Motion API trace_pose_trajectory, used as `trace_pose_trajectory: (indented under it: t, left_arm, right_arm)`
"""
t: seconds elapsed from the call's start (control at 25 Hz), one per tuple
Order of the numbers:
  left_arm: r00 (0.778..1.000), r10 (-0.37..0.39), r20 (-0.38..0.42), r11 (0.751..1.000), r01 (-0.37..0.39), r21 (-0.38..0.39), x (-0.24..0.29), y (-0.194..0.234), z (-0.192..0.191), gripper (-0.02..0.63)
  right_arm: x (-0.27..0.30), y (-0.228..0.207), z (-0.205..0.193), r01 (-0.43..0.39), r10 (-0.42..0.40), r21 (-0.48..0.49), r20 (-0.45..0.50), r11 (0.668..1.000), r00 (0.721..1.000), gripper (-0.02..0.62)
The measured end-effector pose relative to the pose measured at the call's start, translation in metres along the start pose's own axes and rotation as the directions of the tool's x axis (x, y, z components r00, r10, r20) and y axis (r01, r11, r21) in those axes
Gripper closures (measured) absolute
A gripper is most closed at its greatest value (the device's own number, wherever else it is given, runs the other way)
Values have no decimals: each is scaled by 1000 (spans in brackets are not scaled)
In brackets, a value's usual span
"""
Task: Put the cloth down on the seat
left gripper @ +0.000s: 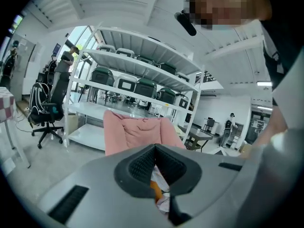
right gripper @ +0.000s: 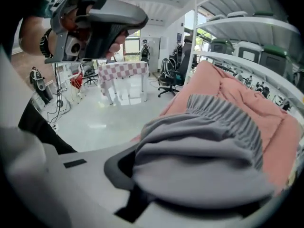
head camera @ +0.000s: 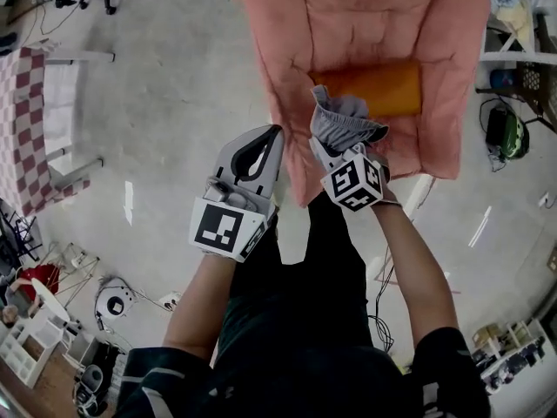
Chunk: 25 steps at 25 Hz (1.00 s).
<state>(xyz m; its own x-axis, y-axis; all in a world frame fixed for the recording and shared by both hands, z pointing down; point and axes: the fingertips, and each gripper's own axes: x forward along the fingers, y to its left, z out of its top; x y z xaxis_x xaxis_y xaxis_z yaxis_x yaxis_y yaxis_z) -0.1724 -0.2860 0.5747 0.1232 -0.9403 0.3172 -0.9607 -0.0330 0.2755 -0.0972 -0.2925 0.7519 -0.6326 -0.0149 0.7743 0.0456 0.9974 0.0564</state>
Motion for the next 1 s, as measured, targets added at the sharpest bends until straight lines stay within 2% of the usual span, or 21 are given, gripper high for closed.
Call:
trace_pose_trajectory:
  t: [0.24,0.4,0.48,0.6,0.64,0.68,0.8,1.0]
  left_arm:
    - [999,42,21,998,-41,-41,-11,39,-17,600]
    - [999,48,1,996,-47,-75,-11,55,-35,600]
    - [999,50,-7,995,-51,-80,-8,59,-44,600]
    - [998,58,-6,995,-58,-85,-10,66,-49,600]
    - [998,59,-4,994,-59,-87,-12,67,-49,600]
    - [998,59,-4,994,-59,-89,-15,67,-47,600]
    - [998,63,9,994,-62,-86,-22,68,-42,600]
    - [998,53,27,996,-51,-72,-28,62,-32,600]
  right_arm:
    - [57,22,19,-64,55,-108,-82,992,995,577]
    - [93,36,11,-109,71,-208,-182,972,981,575]
    - [114,50,-6,-166,91,-267,-272,949,958,542]
    - [136,69,-42,-272,120,-285,-454,919,883,381]
    - [136,71,-46,-282,125,-269,-482,921,867,376]
    - [131,71,-46,-276,128,-245,-487,930,864,376]
    - [111,64,-34,-234,137,-171,-446,957,885,374]
    - [81,51,-12,-144,105,-87,-351,986,931,373]
